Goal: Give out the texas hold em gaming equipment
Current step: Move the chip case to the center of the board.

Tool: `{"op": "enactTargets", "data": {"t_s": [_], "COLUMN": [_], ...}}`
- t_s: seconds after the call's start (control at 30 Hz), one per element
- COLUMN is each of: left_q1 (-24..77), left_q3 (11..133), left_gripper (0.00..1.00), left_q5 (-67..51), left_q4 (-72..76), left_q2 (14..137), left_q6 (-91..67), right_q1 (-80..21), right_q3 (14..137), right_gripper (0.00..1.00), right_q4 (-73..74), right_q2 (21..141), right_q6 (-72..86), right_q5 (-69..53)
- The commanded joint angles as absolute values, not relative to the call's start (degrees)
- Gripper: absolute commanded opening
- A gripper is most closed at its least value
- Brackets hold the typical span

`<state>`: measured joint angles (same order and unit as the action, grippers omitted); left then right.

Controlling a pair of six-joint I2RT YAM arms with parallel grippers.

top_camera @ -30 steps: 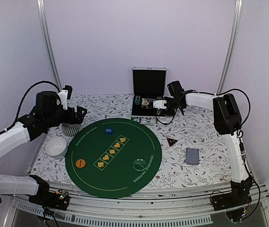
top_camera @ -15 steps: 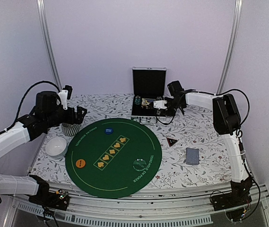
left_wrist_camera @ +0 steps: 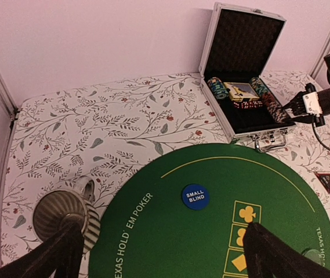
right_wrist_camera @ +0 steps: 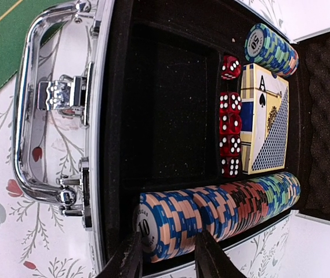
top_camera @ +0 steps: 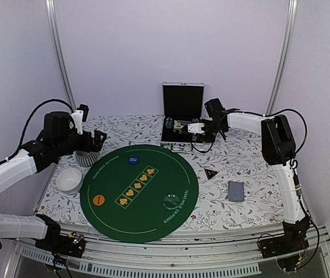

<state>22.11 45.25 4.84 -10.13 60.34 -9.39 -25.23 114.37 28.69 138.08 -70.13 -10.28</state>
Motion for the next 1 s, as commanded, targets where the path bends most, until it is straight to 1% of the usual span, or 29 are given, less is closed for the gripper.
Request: {"op": "enactTargets", "data": {"t_s": [0.0,0.07,0.13,0.23,0.57,0.77,0.97], "left_q1": [21.5,21.5,21.5,21.6,21.5,21.5,21.5], "left_q3": [44.6,44.6,44.6,44.6,44.6,44.6,44.6], "left_gripper": [0.98,0.98,0.98,0.98,0.98,0.98,0.98], "left_q5": [4.1,4.0,3.6,3.6,3.6,3.7,3.9], "left_q4": [-9.2,-9.2,-9.2,-9.1,-9.2,-9.1,-9.1], "left_q2": [59.5,59.5,59.7,59.8,59.7,59.7,59.8], "left_q6": [-8.9,-8.9,-8.9,-9.0,-8.9,-8.9,-8.9], "right_q1": [-26.6,-26.6,-26.6,-26.6,-25.4,-25.2,-25.4], "right_q3": [113.1,113.1,113.5,114.4,115.8,116.7,117.2], "right_gripper": [0.36,0.40,0.46,0.47,0.44,0.41,0.39], "right_q4": [29.7,28.7,28.1,28.1,29.3,33.6,40.8], "right_q2": [137.3,137.2,137.5,138.3,141.2,143.4,143.1], "right_q6": [-69.7,-69.4,-69.7,-69.8,-69.3,-69.7,-70.0], "right_q5": [-9.5,-9.2,-9.2,-9.1,-9.6,-10.5,-11.4]}}
